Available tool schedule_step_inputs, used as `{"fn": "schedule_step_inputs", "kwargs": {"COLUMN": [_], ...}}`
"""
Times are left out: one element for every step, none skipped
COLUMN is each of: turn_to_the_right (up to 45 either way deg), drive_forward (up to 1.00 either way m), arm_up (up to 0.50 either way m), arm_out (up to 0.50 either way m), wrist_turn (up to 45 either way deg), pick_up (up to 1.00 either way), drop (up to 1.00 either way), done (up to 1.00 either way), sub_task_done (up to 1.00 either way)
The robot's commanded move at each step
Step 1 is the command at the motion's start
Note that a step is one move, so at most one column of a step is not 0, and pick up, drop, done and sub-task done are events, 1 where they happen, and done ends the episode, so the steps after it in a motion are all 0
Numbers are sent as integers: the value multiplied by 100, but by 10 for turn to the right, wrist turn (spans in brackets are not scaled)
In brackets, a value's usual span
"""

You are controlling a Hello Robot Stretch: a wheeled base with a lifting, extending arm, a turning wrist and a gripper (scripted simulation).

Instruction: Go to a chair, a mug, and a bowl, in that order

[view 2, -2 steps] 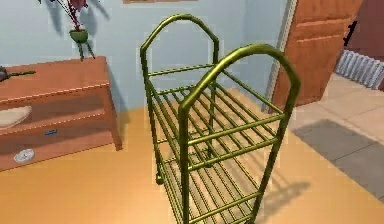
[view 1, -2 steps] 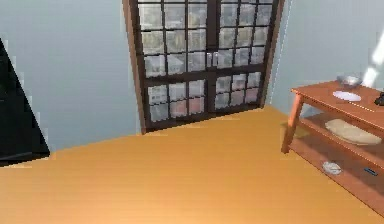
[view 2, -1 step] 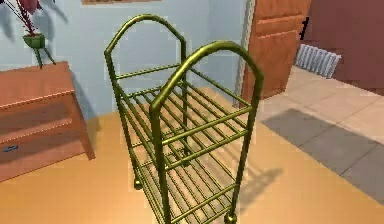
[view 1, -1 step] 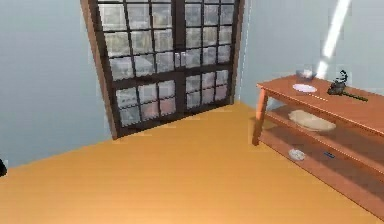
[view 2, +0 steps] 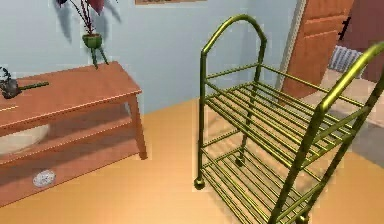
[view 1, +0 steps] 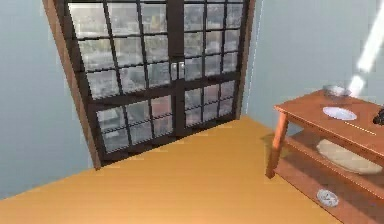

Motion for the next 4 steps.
{"fn": "schedule_step_inputs", "kwargs": {"turn_to_the_right": [-270,-30,0,-450], "drive_forward": [0,0,35,0], "arm_up": [0,0,0,0], "arm_out": [0,0,0,0], "wrist_turn": [0,0,0,0], "pick_up": [0,0,0,0], "drop": [0,0,0,0], "done": [0,0,0,0], "sub_task_done": [0,0,0,0]}}
